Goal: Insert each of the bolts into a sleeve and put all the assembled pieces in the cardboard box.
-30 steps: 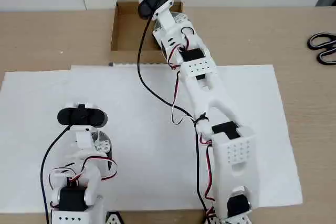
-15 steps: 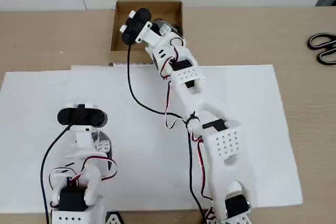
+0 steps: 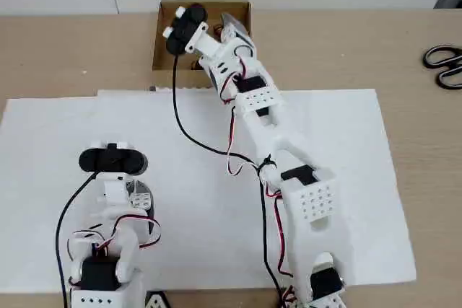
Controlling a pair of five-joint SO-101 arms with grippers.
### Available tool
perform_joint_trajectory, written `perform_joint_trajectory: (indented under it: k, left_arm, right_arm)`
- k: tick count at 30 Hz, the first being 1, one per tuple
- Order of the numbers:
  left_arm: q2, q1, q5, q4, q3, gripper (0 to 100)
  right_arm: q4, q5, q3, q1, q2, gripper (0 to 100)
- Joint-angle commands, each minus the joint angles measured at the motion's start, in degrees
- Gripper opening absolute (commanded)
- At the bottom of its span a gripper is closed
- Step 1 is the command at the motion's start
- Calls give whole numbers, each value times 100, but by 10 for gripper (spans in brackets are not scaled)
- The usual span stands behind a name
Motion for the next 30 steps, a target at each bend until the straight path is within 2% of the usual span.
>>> perform_joint_trajectory:
  k: [1, 3, 6, 15, 24, 30]
  left_arm:
    - [-62, -18, 0, -123, -22, 7]
    - [-62, -18, 0, -123, -22, 7]
    - [-62, -18, 0, -123, -22, 7]
    - [-62, -18, 0, -123, -22, 7]
    - [-62, -18, 0, -123, -22, 7]
    - [-62, -18, 0, -123, -22, 7]
  right_arm:
    - [488, 9, -308, -4, -725, 174]
    - [787, -53, -308, 4, -919, 115]
    - [1244, -536, -308, 4, -1165, 0]
    - [2695, -1600, -308, 4, -2387, 3]
    - [5112, -2268, -308, 101, -4479, 3]
    - [6510, -3112, -299, 646, -5349, 3]
